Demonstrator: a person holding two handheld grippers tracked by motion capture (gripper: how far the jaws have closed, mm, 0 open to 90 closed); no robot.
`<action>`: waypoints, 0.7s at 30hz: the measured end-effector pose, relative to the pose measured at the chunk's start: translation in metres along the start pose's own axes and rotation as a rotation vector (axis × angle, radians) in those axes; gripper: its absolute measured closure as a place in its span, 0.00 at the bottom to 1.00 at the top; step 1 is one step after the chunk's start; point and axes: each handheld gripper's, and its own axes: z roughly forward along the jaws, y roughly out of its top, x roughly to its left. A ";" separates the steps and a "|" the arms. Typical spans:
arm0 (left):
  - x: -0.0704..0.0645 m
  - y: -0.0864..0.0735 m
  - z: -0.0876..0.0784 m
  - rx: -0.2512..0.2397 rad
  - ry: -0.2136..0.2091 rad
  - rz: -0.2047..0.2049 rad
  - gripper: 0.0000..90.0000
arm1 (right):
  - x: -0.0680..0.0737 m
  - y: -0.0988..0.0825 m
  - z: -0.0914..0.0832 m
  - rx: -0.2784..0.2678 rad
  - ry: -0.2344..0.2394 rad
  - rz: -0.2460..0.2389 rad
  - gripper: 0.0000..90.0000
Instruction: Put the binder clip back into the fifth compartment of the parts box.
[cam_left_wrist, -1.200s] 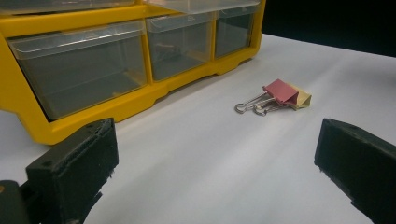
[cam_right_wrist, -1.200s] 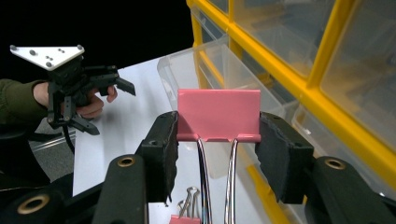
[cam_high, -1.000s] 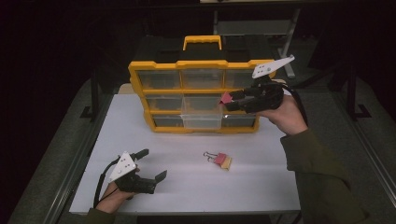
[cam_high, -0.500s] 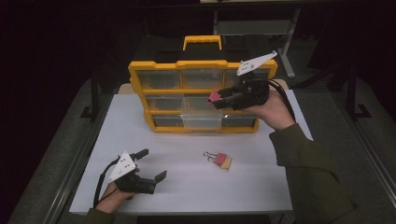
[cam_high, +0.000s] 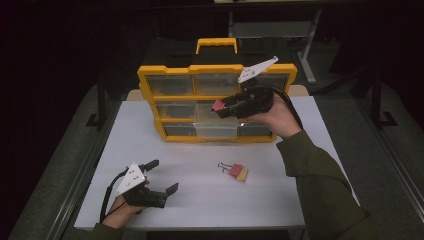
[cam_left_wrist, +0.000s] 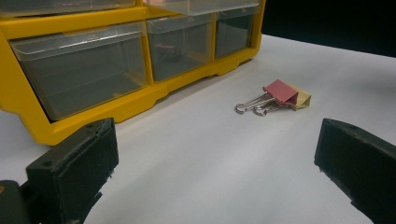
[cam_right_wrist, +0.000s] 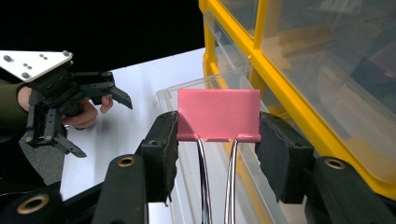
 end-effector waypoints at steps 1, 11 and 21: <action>0.000 0.000 0.000 0.001 0.000 0.001 0.00 | 0.000 0.000 0.002 0.001 -0.002 -0.007 0.54; 0.000 0.000 -0.001 -0.002 -0.001 -0.002 0.00 | -0.001 0.002 0.017 0.017 0.003 -0.018 0.54; 0.000 0.000 -0.001 -0.003 -0.002 -0.001 0.00 | -0.001 0.001 0.022 0.027 -0.012 -0.046 0.49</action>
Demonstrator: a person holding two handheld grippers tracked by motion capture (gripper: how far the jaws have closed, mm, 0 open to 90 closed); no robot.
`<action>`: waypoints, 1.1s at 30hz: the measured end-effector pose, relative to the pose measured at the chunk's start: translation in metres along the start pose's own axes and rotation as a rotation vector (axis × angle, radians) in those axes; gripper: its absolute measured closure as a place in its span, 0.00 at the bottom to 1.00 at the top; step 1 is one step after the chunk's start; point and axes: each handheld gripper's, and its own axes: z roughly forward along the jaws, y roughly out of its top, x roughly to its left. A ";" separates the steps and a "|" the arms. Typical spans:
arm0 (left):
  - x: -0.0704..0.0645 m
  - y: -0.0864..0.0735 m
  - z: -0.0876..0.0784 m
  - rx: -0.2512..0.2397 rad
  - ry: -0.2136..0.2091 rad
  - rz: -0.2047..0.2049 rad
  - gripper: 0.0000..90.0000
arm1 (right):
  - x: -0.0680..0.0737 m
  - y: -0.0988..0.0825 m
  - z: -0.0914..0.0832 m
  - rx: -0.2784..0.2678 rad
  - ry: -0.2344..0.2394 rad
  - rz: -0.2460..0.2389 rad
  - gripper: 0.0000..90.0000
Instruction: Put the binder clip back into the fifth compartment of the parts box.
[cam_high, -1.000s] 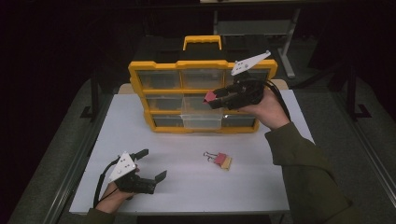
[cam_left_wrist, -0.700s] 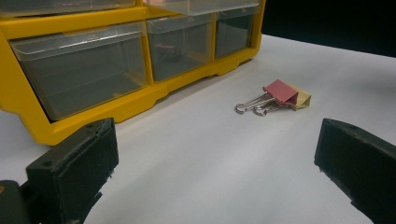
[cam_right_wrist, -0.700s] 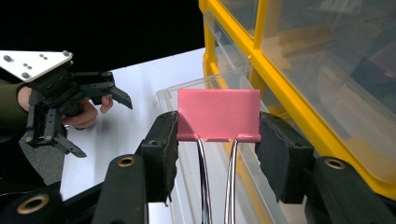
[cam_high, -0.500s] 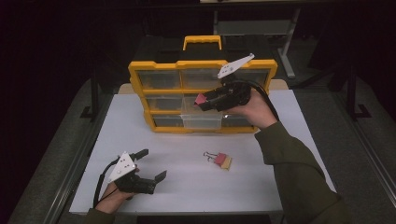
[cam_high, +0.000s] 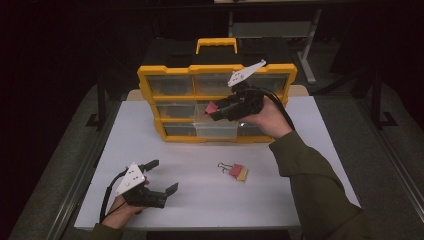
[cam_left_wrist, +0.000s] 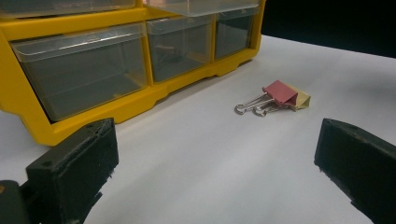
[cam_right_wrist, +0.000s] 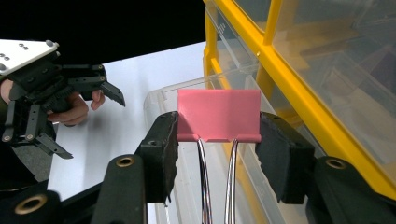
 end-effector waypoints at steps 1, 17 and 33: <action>0.000 0.000 0.000 0.000 0.000 -0.001 0.00 | 0.000 0.000 0.000 -0.005 -0.005 0.001 0.45; -0.001 0.000 0.000 0.007 -0.002 0.001 0.00 | 0.005 -0.003 -0.025 -0.037 -0.042 0.029 0.40; -0.001 -0.001 0.001 0.010 -0.005 -0.001 0.00 | 0.007 -0.023 -0.054 -0.024 -0.075 0.066 0.32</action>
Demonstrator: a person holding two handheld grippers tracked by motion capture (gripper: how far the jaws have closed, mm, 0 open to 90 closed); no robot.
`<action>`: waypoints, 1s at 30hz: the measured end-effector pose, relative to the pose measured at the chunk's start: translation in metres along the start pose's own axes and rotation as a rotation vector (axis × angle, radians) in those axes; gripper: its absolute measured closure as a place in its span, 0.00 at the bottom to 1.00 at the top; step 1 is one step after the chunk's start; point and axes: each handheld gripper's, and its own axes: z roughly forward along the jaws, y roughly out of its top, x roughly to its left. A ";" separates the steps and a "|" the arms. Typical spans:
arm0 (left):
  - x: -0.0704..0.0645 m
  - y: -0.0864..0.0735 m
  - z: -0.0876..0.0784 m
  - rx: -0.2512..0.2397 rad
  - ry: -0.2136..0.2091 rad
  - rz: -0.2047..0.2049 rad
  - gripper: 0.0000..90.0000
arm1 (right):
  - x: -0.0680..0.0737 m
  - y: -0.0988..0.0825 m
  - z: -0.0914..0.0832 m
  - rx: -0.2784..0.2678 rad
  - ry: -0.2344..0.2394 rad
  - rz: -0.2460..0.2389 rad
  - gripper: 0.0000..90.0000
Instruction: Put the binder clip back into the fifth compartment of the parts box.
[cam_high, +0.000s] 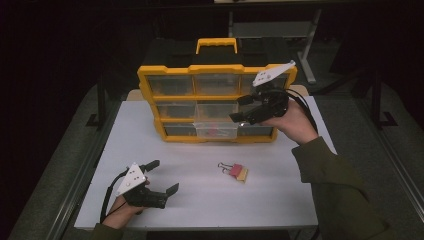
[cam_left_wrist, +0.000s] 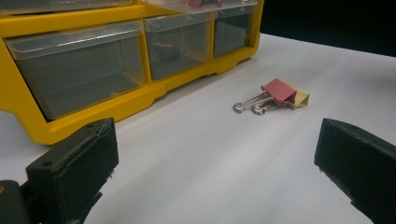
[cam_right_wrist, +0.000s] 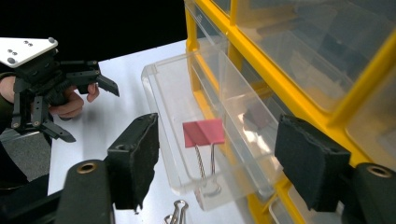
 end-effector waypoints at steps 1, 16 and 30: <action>0.000 0.000 0.000 -0.002 0.000 0.000 0.00 | 0.000 -0.002 -0.001 0.000 -0.001 0.000 0.31; 0.000 -0.001 0.000 0.001 0.002 -0.002 0.00 | 0.005 -0.025 -0.012 0.009 -0.047 0.015 0.17; 0.000 -0.001 -0.001 0.000 0.004 -0.004 0.00 | 0.013 -0.056 -0.007 -0.001 -0.092 0.034 0.06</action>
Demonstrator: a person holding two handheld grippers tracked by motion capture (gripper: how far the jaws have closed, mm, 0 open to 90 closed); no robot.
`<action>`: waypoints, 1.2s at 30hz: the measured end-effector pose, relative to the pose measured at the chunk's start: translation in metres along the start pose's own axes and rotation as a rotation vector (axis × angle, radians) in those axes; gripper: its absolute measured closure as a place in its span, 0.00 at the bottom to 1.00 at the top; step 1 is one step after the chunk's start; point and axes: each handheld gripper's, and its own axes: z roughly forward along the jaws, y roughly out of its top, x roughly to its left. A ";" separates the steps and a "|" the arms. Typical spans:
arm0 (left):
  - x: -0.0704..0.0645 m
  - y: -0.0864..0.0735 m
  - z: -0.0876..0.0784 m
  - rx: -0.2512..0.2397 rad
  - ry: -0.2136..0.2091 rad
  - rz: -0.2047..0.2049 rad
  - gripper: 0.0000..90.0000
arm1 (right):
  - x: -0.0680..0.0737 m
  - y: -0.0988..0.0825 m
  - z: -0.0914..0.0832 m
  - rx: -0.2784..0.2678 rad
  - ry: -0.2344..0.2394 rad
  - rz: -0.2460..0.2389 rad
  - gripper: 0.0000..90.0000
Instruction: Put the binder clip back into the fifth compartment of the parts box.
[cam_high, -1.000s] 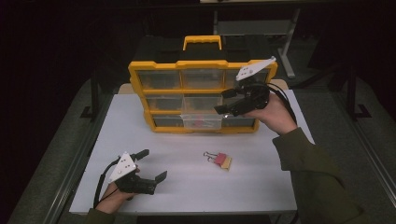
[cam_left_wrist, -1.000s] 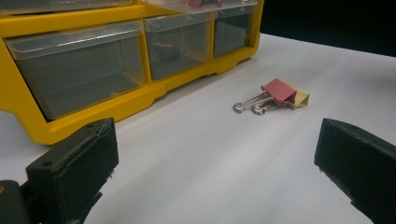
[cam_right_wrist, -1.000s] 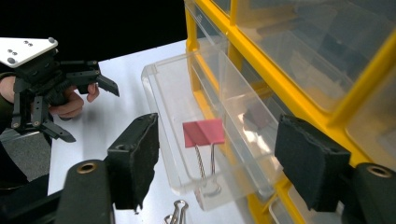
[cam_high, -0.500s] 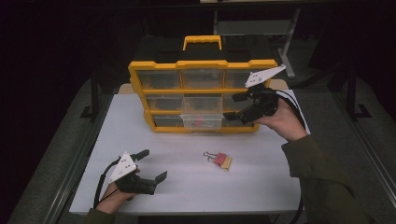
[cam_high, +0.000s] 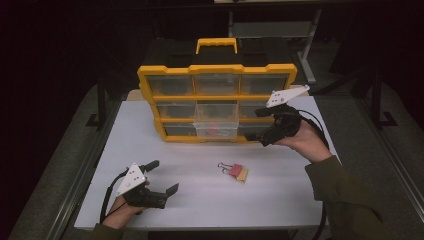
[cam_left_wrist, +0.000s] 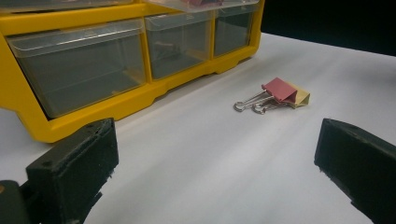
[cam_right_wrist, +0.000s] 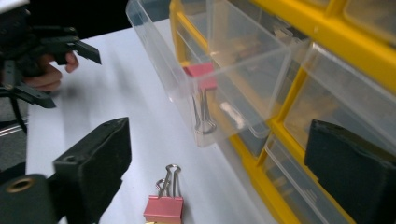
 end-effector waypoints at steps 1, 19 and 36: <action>0.000 0.000 0.000 0.000 0.000 -0.001 0.00 | 0.000 -0.002 0.001 -0.001 0.002 0.001 0.05; 0.000 0.000 0.000 -0.001 0.001 0.005 0.00 | 0.006 -0.036 0.020 0.026 0.002 0.023 0.01; 0.000 -0.001 0.000 0.000 0.002 0.014 0.00 | 0.018 -0.064 0.046 0.101 0.028 0.045 0.01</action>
